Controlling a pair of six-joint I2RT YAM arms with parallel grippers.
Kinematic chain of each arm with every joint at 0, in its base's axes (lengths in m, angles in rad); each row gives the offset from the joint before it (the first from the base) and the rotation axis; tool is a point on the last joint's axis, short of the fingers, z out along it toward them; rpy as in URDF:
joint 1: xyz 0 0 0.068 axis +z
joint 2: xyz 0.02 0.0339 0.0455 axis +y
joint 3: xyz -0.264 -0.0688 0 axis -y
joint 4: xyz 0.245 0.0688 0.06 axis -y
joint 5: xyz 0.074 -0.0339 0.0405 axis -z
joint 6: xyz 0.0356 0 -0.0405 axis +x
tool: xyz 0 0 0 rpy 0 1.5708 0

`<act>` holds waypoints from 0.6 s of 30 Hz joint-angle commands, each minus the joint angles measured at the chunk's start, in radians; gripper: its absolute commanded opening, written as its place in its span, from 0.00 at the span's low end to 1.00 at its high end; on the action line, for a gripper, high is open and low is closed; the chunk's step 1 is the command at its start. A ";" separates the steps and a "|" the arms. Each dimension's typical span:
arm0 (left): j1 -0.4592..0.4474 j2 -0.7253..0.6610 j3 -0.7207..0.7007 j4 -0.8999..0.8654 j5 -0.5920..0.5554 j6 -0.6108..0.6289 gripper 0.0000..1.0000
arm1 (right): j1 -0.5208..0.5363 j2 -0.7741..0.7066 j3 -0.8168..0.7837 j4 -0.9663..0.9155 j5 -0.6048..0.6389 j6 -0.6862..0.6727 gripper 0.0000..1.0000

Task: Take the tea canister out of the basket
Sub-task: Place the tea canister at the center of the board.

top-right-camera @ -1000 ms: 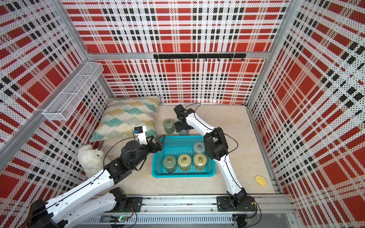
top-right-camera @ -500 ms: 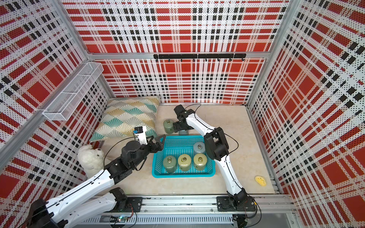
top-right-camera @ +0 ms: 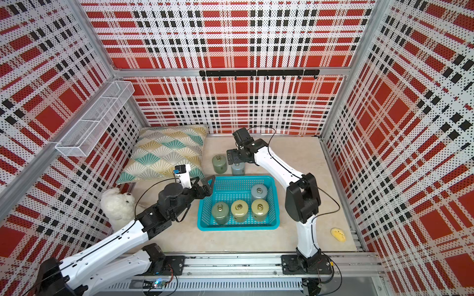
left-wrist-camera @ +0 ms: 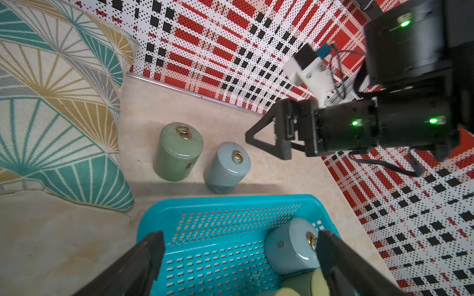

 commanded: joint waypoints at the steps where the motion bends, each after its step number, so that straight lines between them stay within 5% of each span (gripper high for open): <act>1: -0.028 0.042 0.005 0.014 0.016 0.023 0.99 | 0.010 -0.093 -0.104 0.040 0.002 0.022 1.00; 18: -0.141 0.204 0.027 0.096 0.095 0.046 1.00 | 0.054 -0.486 -0.550 -0.062 0.022 0.073 1.00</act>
